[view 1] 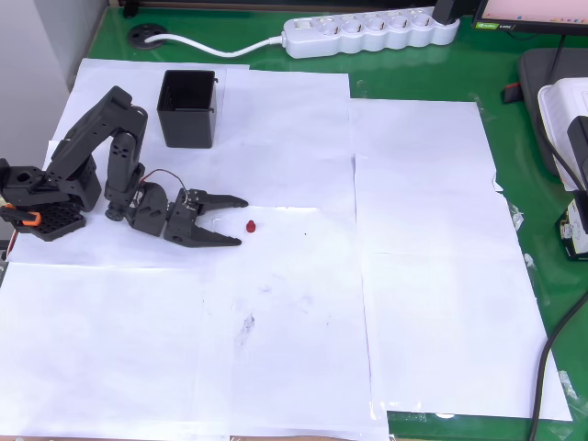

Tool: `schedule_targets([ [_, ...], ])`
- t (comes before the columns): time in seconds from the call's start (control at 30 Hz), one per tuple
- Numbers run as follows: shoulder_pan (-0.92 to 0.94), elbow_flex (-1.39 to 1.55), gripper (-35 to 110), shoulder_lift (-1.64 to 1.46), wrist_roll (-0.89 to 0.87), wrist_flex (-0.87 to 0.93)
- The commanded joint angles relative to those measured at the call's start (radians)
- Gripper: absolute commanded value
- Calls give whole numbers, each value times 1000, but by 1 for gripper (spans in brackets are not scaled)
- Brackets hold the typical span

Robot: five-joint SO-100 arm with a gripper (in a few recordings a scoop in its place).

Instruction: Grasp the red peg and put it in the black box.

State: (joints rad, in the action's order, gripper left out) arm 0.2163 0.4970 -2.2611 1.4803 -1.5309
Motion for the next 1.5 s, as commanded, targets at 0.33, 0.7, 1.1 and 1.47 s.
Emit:
schedule_targets([
  [0.33, -48, 40, 31, -21, 12, 5],
  [0.7, -78, 57, 31, -38, 20, 2],
  [1.1, -75, 95, 33, -57, 49, 8],
  [1.47, -63, 147, 38, -64, 58, 37],
])
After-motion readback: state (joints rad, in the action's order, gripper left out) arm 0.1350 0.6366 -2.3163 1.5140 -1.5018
